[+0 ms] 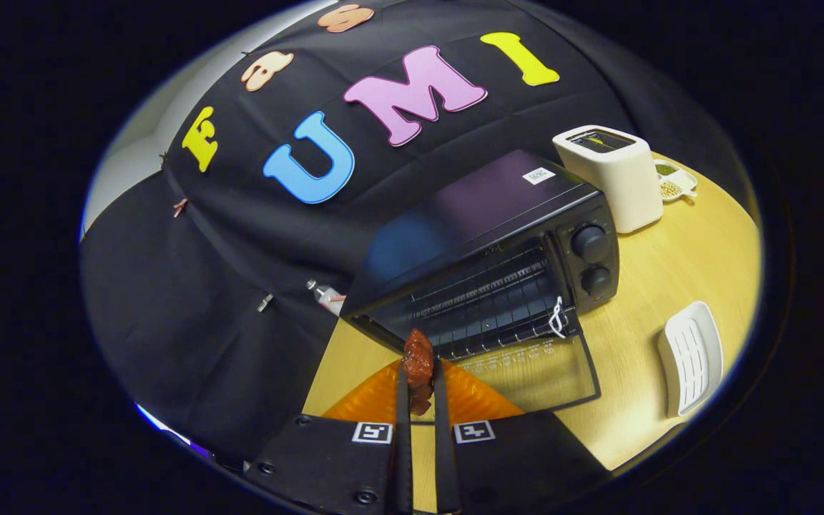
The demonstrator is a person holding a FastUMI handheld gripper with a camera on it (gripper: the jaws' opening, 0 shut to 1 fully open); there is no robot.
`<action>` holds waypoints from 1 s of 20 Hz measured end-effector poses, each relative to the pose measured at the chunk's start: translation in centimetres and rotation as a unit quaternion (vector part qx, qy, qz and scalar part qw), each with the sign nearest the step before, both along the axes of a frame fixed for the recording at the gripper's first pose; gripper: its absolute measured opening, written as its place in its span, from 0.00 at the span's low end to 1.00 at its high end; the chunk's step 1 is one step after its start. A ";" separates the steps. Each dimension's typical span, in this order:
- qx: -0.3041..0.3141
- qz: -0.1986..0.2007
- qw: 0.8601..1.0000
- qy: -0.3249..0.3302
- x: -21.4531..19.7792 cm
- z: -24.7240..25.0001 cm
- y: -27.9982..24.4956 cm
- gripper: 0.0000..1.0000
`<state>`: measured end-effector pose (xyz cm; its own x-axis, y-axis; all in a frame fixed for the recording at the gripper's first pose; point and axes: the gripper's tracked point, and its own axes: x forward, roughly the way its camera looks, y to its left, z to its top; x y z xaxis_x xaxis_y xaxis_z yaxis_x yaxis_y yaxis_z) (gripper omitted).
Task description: Open the toaster oven, put the food inside, and close the toaster oven door.
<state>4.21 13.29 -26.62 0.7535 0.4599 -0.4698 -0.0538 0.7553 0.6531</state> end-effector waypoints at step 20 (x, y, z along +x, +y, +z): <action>-0.020 -0.085 0.994 0.060 9.1 -9.2 -1.6 0.42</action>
<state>13.30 11.68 -35.85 0.7559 0.3098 -0.5767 0.1538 0.7723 0.6164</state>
